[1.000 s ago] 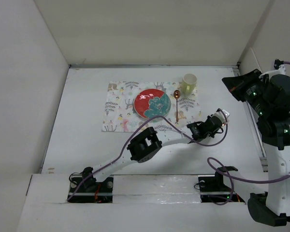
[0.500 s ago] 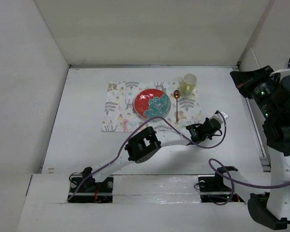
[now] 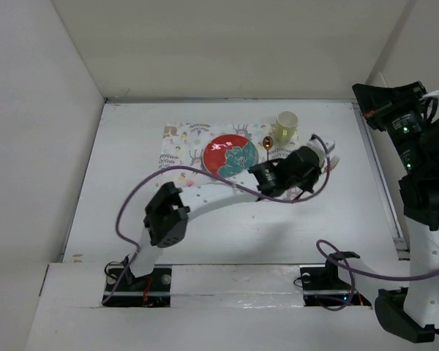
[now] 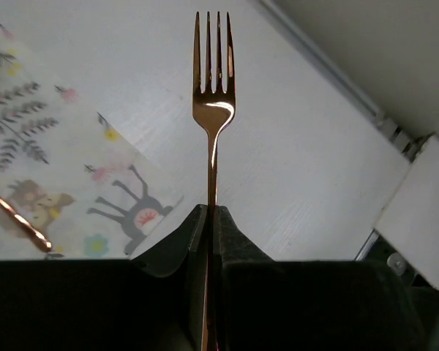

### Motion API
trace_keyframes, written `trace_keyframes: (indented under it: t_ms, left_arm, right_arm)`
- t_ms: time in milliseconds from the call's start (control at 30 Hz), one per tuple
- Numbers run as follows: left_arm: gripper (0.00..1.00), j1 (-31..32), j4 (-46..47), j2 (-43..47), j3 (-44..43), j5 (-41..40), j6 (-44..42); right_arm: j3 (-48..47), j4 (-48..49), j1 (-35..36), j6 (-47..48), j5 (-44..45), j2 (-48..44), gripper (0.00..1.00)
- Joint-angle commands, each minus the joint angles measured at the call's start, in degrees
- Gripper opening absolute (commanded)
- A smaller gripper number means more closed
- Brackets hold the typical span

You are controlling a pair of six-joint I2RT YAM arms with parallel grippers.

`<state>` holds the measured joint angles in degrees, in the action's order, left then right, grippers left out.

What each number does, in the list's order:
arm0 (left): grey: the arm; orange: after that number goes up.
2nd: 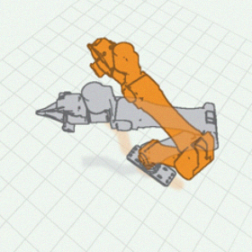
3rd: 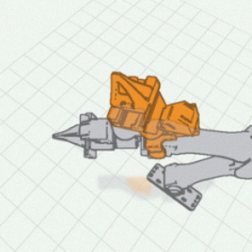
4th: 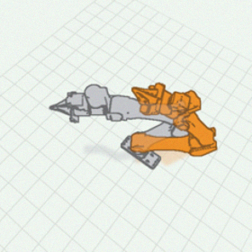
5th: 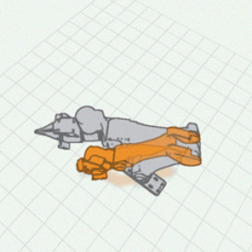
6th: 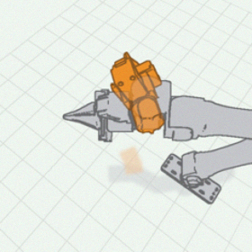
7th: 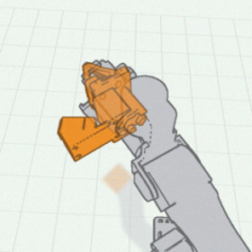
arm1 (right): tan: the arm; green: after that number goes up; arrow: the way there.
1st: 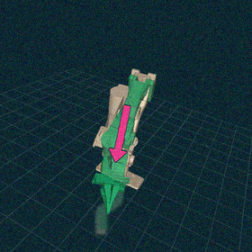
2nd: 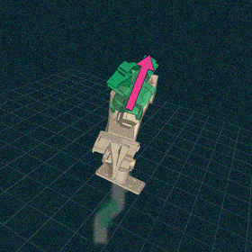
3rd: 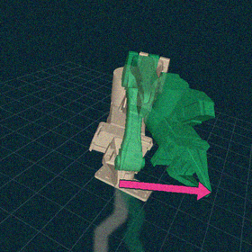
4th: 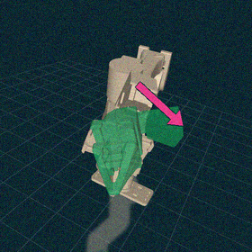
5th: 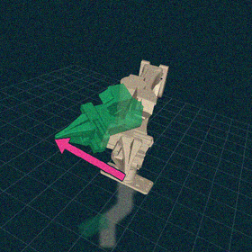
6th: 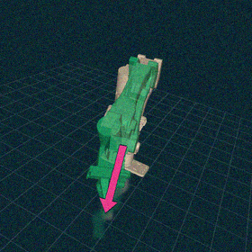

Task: Set the dinner table for one person

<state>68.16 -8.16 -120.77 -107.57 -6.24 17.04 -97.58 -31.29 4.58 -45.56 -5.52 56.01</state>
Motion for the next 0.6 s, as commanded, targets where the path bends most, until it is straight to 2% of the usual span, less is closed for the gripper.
trace_keyframes:
  t_ms: [0,33,67,100,133,167,233,267,400,567]
  left_arm:
    - [0.00,-13.02,5.78,22.53,19.42,2.45,7.74]
    - [0.00,-16.10,5.79,22.60,19.50,2.46,7.75]
    - [0.00,-19.35,6.66,28.86,23.33,2.81,9.23]
    - [0.00,-22.69,6.50,31.45,30.33,3.07,9.42]
    - [0.00,-26.29,5.88,34.00,33.27,4.38,9.59]
    - [0.00,-33.29,4.75,37.94,35.65,5.35,9.07]
    - [0.00,-39.30,3.42,40.86,41.72,7.63,7.67]
    - [0.00,-44.29,2.72,42.88,43.13,8.26,7.05]
    - [0.00,-51.88,3.77,43.87,51.03,11.42,4.85]
    - [0.00,-53.04,9.29,39.67,54.04,10.99,3.35]
  right_arm:
    - [5.19,6.94,1.04,-0.59,-5.37,3.57,0.00]
    - [5.21,6.94,1.05,-0.58,-5.38,3.58,0.00]
    - [6.34,7.38,1.92,-0.41,-6.16,4.02,0.00]
    - [7.83,7.82,2.53,0.12,-7.04,4.89,0.00]
    - [11.06,8.78,3.93,0.30,-7.05,5.42,0.00]
    - [12.84,9.40,4.82,0.65,-7.05,5.78,0.00]
    - [17.39,10.71,7.53,1.26,-5.91,7.09,0.00]
    - [18.64,11.07,8.42,1.52,-5.21,7.45,0.00]
    - [22.52,11.60,12.03,3.54,-3.36,9.29,0.00]
    - [27.17,11.95,14.93,4.78,-2.48,10.35,0.00]
